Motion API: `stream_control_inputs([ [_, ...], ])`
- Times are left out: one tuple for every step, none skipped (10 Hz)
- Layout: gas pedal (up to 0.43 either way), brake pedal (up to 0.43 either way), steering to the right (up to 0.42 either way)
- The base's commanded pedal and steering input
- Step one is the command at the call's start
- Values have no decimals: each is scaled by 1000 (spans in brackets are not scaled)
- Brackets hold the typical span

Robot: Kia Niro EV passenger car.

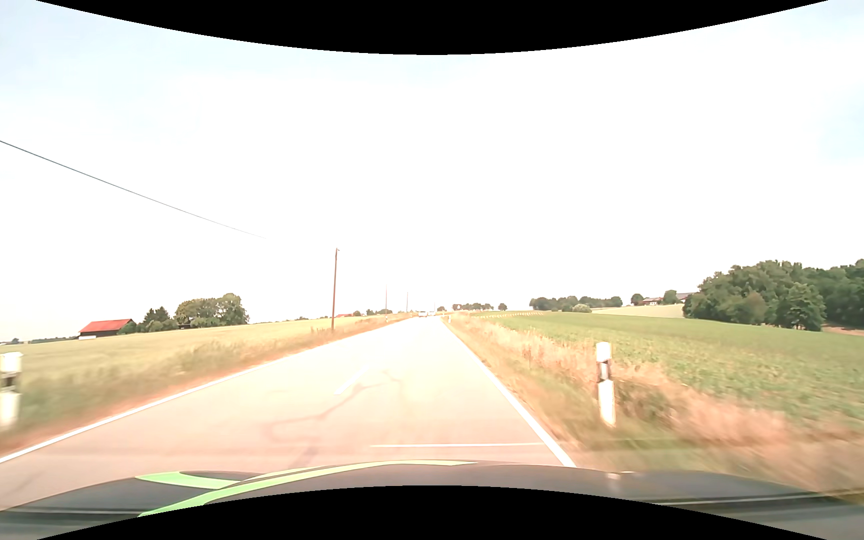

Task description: Follow the waypoints while adhering to traffic rules and regulations

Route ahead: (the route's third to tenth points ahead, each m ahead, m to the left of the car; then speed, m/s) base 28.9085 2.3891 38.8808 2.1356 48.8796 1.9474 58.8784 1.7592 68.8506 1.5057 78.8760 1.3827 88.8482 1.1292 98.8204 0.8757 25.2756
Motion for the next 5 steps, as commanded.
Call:
stream_control_inputs([
  [150,0,3],
  [138,0,3],
  [118,0,3],
  [118,0,2],
  [110,0,1],
])
